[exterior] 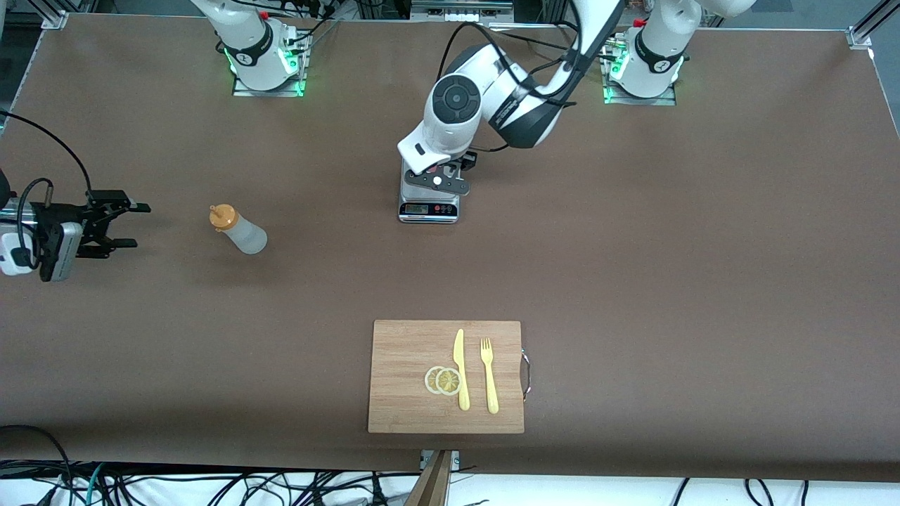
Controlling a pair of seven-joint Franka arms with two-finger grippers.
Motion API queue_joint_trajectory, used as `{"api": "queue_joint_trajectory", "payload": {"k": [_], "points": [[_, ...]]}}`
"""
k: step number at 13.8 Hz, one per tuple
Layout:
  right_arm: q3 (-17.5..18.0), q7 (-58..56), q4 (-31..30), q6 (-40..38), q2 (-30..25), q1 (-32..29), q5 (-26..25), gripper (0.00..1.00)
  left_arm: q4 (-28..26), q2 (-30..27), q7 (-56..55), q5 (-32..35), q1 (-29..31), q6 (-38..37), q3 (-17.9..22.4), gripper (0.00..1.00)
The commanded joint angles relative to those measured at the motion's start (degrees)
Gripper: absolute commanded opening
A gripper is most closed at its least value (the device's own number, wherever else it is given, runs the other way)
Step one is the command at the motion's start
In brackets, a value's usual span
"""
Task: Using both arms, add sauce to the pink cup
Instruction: 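Set the cup on the scale while the right gripper reaches the bottle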
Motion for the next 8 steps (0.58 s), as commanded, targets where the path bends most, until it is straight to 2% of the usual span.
{"api": "queue_joint_trajectory", "payload": {"k": [1, 5, 8], "points": [[0.4, -20.0, -3.3, -1.3, 3.1, -3.4, 11.5, 1.00, 3.3, -4.5, 0.2, -0.6, 1.0, -7.1, 5.1, 1.00], [0.4, -40.7, -6.5, -3.4, 6.9, -3.5, 18.0, 1.00, 4.9, -9.4, 0.8, 0.5, 7.0, -13.5, 10.3, 1.00], [1.2, -51.0, -6.6, -4.5, 10.1, -2.8, 21.1, 1.00, 4.9, -13.4, 2.6, 9.7, 13.6, -17.2, 10.9, 1.00]]}}
